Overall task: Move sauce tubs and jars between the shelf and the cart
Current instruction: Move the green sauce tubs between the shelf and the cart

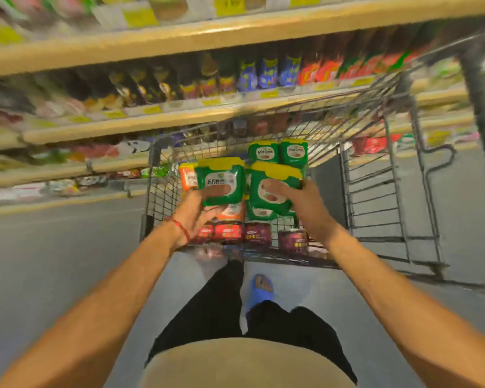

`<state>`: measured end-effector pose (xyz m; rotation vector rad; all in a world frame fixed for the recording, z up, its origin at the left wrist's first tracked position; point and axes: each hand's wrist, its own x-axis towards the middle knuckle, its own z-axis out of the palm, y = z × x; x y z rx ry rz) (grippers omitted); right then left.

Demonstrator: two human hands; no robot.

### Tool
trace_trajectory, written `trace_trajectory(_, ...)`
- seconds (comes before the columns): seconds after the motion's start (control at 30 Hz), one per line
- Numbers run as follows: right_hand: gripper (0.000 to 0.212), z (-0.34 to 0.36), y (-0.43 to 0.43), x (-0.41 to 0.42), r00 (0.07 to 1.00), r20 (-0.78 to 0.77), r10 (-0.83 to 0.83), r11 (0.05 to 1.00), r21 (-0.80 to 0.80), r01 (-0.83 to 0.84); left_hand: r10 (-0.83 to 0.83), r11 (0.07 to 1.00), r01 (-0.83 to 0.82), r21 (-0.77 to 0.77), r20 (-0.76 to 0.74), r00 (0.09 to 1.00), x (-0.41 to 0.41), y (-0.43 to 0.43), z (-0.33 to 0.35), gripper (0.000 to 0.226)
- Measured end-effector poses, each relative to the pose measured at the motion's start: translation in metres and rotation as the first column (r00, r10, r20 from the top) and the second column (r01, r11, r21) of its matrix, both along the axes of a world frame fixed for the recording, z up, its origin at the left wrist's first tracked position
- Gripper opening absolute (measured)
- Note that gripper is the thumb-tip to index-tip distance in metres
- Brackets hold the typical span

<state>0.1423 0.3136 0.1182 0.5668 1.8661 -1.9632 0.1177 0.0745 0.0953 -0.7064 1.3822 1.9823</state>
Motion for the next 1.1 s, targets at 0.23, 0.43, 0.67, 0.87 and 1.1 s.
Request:
trace_trajectory(0.23,0.039,0.071,-0.028,0.013,0.977,-0.16,0.14,0.99,0.0,-0.141,0.179,0.984,-0.177,0.028,-0.234,0.956,0.054,-0.024,0.08,0.037)
trace_trajectory(0.43,0.008,0.129,-0.08,0.013,0.934,-0.278,0.225,0.971,-0.017,-0.239,0.311,0.949,-0.304,0.078,-0.374,0.874,0.084,-0.071,0.151,0.034)
trace_trajectory(0.67,0.018,0.19,-0.181,0.012,0.885,-0.36,0.296,0.94,-0.054,-0.337,0.445,0.886,-0.453,0.101,-0.464,0.766,0.103,-0.156,0.202,0.049)
trace_trajectory(0.87,0.022,0.219,-0.3,0.017,0.847,-0.413,0.335,0.917,-0.064,-0.394,0.472,0.851,-0.521,0.064,-0.53,0.705,0.124,-0.265,0.224,0.047)
trace_trajectory(1.1,0.028,0.238,-0.446,0.028,0.811,-0.46,0.363,0.905,-0.035,-0.425,0.517,0.795,-0.604,0.057,-0.587,0.624,0.147,-0.41,0.245,0.066)
